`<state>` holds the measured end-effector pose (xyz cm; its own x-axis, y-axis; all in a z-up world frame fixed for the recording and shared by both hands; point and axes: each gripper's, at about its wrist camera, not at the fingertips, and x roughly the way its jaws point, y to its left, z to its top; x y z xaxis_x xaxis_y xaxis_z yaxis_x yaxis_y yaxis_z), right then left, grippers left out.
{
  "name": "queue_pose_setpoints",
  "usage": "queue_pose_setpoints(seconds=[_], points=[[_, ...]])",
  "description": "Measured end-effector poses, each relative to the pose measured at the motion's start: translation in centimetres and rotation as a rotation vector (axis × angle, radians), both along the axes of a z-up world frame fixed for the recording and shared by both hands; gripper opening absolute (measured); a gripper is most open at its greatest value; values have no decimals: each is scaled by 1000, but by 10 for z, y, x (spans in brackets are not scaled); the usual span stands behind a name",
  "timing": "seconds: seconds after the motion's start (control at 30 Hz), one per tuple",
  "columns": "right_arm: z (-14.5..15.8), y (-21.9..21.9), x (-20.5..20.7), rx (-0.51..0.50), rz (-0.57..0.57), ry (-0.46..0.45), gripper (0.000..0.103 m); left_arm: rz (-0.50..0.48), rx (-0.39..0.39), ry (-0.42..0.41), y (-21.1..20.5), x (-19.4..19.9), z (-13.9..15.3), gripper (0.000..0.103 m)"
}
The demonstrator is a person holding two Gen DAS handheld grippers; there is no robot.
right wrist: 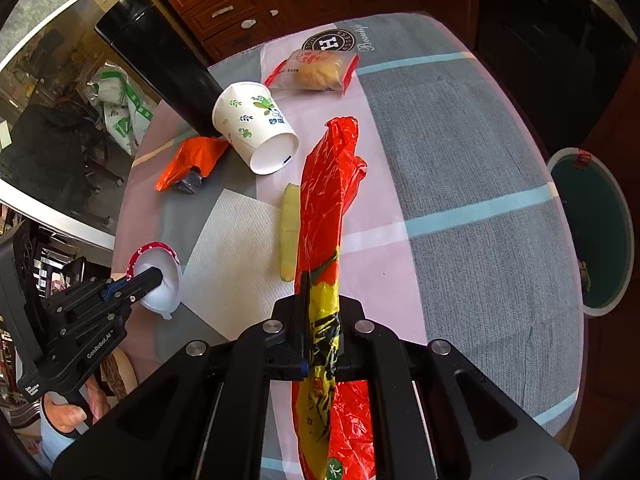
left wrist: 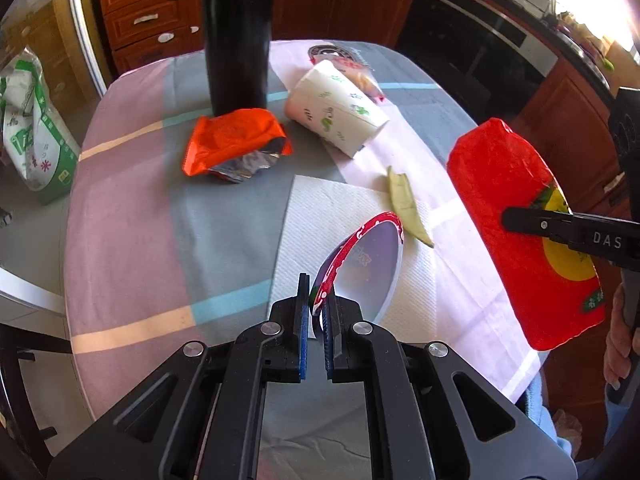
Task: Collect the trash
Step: 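Carry snack bag and bowl over the bin and open both tools to drop them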
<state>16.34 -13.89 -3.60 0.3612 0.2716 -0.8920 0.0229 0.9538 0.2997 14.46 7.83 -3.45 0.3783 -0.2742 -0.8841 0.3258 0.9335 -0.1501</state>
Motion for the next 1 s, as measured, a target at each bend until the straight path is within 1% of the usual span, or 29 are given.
queue_pose_setpoints(seconds=[0.17,0.4,0.53,0.87,1.0], points=[[0,-20,-10,13,-28,-1,6,-41,-7,11,-28,-10,1,6],[-2,-53,-19,39,-72,-9,6,-104,5,-12,-73,-16,14,7],[-5,-69,-22,49,-86,-7,6,-124,10,-13,-95,-18,15,7],[-10,-126,-30,100,-155,-22,6,-206,58,-7,-158,-17,16,7],[-15,-152,-34,114,-187,-18,6,-230,62,-3,-181,-14,14,7]])
